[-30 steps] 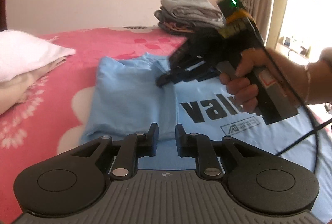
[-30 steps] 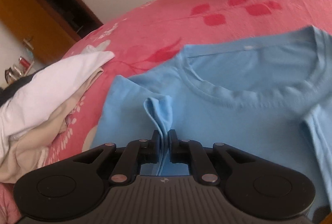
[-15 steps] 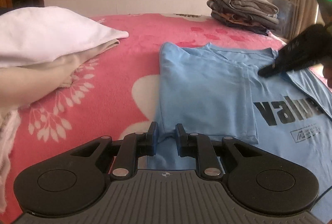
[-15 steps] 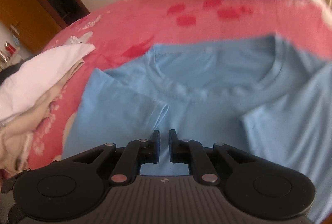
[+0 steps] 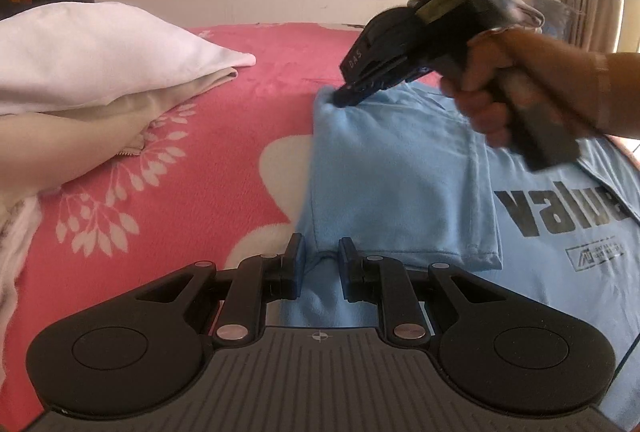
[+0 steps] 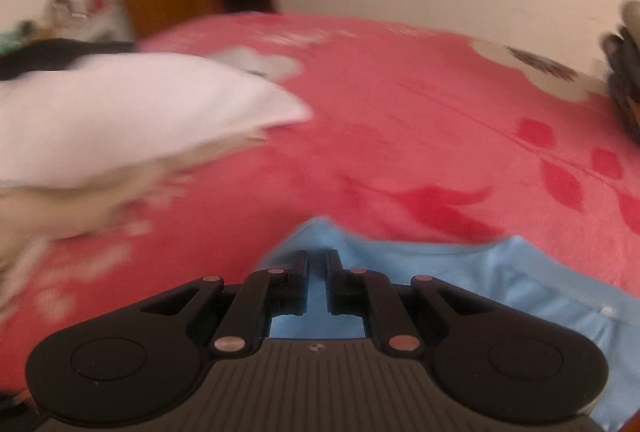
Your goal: Fold clothes
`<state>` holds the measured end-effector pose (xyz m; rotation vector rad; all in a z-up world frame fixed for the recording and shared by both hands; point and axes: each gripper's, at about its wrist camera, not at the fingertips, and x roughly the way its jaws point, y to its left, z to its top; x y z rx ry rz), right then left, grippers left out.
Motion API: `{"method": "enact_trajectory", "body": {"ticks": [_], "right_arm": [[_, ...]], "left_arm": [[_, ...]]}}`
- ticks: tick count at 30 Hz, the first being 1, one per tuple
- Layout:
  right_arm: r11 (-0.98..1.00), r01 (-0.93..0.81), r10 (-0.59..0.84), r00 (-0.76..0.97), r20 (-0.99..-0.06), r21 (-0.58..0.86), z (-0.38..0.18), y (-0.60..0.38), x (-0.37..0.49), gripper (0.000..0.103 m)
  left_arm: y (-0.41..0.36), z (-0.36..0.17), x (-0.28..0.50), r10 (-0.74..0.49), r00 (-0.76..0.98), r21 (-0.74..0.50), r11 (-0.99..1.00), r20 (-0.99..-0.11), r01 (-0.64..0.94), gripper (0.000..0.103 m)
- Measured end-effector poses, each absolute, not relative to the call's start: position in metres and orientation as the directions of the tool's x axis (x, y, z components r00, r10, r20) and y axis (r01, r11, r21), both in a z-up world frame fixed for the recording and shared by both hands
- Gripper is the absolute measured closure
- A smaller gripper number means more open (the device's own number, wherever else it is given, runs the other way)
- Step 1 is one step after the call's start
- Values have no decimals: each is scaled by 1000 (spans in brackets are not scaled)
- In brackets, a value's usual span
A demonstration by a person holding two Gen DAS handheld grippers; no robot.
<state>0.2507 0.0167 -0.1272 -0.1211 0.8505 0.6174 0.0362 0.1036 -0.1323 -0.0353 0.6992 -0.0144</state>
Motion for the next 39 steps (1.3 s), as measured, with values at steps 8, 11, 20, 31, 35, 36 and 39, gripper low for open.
{"method": "enact_trajectory", "body": {"ticks": [8,11,20,31,35,36,39], "right_arm": [[815,-517,527,473,-706,262,-98,-30,259,96],[744,-611,569,367,-736,270,-93,-45,228,96],[835,-539,391,434,-811,114,-104,-108,203,96],[580,-803,495,212,-843,138,-121,-62,107,95],[611,-783,434,210,-876,114,-103,-91,85,95],[608,-787,420,210,-883,102,-94,-101,77,95],[604,-791,412,205,-888,97,-61,-132,52,95]], "left_arm": [[109,-133,36,-51,767,-64,998,-640,12,85],[112,-133,37,-59,768,-76,997,-638,14,85],[112,-133,35,-62,772,-76,997,-633,18,85],[111,-134,33,-35,787,-38,999,-616,14,76],[124,-123,31,-13,772,-76,996,-635,-46,74],[129,-120,28,3,772,-77,995,-636,-67,74],[145,-104,11,37,788,-84,990,-615,-113,74]]}}
